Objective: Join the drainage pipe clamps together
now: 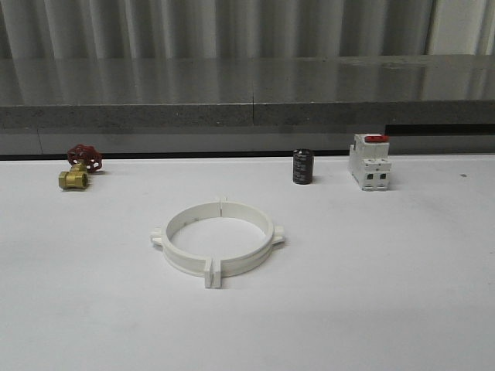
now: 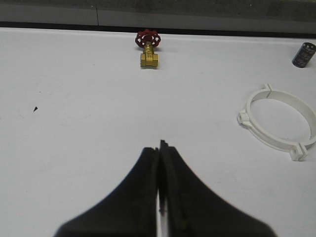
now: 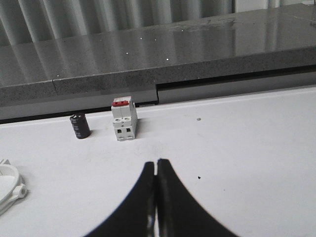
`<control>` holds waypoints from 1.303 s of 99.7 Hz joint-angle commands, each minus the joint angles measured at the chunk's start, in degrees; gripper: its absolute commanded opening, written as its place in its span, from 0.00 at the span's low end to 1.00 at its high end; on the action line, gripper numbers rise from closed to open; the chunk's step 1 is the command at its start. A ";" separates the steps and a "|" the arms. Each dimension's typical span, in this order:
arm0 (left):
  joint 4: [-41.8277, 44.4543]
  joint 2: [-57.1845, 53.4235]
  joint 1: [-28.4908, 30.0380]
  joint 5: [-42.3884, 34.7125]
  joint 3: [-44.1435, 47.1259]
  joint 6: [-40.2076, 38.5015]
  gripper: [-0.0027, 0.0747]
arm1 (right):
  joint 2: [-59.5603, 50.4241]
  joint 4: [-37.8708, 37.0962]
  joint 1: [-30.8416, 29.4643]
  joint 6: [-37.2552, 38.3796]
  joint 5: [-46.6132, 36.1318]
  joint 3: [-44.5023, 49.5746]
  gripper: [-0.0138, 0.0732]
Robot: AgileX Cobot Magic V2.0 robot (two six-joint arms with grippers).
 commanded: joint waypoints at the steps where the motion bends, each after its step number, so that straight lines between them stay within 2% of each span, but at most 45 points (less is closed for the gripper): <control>1: -0.34 0.35 0.23 -4.15 -1.45 -0.58 0.01 | 0.50 0.33 -0.28 -1.11 -6.07 -0.90 0.08; 105: -0.44 0.30 0.23 -4.15 -1.40 -0.58 0.01 | 0.50 0.33 -0.28 -1.56 -6.00 -0.90 0.08; 117: 5.88 0.14 0.46 -4.56 -1.31 -0.58 0.01 | 0.50 0.33 -0.28 -1.56 -6.00 -0.90 0.08; 130: 2.70 0.14 0.46 -5.02 -0.86 -0.58 0.01 | 0.50 0.33 -0.28 -1.56 -6.00 -0.90 0.08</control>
